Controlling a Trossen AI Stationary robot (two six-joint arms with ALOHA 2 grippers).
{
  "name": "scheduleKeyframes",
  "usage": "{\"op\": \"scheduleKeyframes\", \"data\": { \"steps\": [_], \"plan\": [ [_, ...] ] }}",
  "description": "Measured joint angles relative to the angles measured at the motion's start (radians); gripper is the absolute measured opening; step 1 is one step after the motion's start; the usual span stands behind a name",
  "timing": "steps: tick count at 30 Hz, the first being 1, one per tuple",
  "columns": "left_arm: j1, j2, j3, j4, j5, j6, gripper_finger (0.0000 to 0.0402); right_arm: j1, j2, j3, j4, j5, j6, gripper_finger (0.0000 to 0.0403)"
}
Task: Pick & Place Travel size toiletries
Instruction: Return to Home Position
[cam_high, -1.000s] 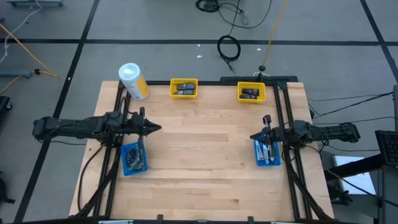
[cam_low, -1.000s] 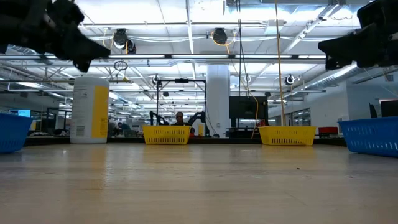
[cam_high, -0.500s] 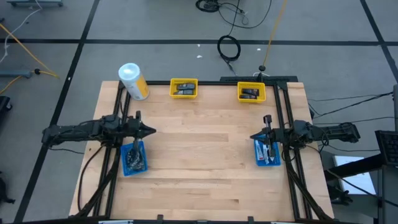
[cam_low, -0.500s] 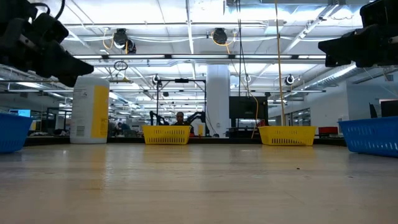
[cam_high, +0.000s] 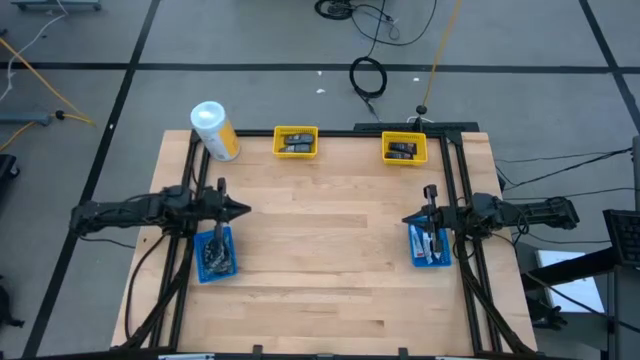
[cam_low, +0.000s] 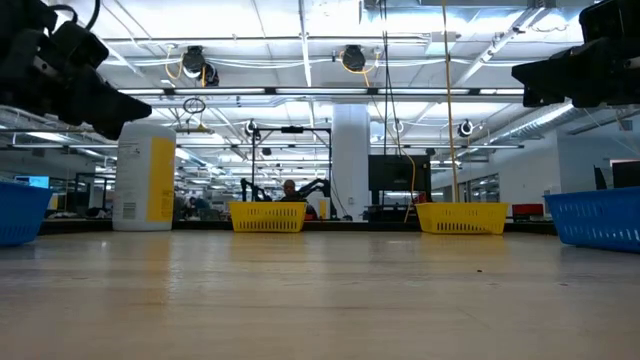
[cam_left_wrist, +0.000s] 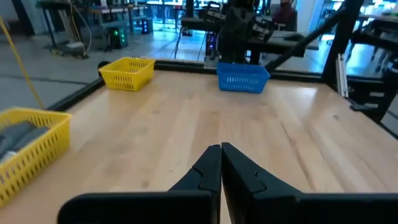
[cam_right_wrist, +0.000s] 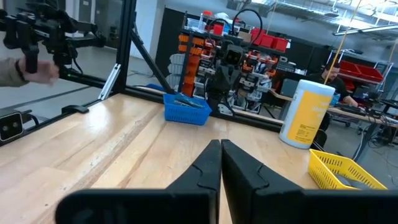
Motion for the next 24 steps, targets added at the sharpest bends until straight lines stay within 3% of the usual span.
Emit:
{"op": "scheduleKeyframes", "data": {
  "steps": [15, 18, 20, 24],
  "plan": [
    [0.000, 0.027, -0.002, 0.012, 0.000, -0.063, 0.0010, 0.000, 0.000, 0.000, 0.000, 0.000, 0.000, 0.0004],
    [-0.020, 0.018, -0.026, 0.118, -0.032, -0.132, 0.0010, 0.000, 0.000, 0.000, 0.000, 0.000, 0.000, 0.0004],
    [-0.040, -0.015, -0.057, 0.206, -0.047, -0.097, 0.0010, 0.000, 0.000, 0.000, 0.000, 0.000, 0.000, 0.0004],
    [-0.079, -0.054, -0.053, 0.211, -0.051, -0.020, 0.0010, 0.000, 0.000, 0.000, 0.000, 0.000, 0.000, 0.0004]
  ]
}}
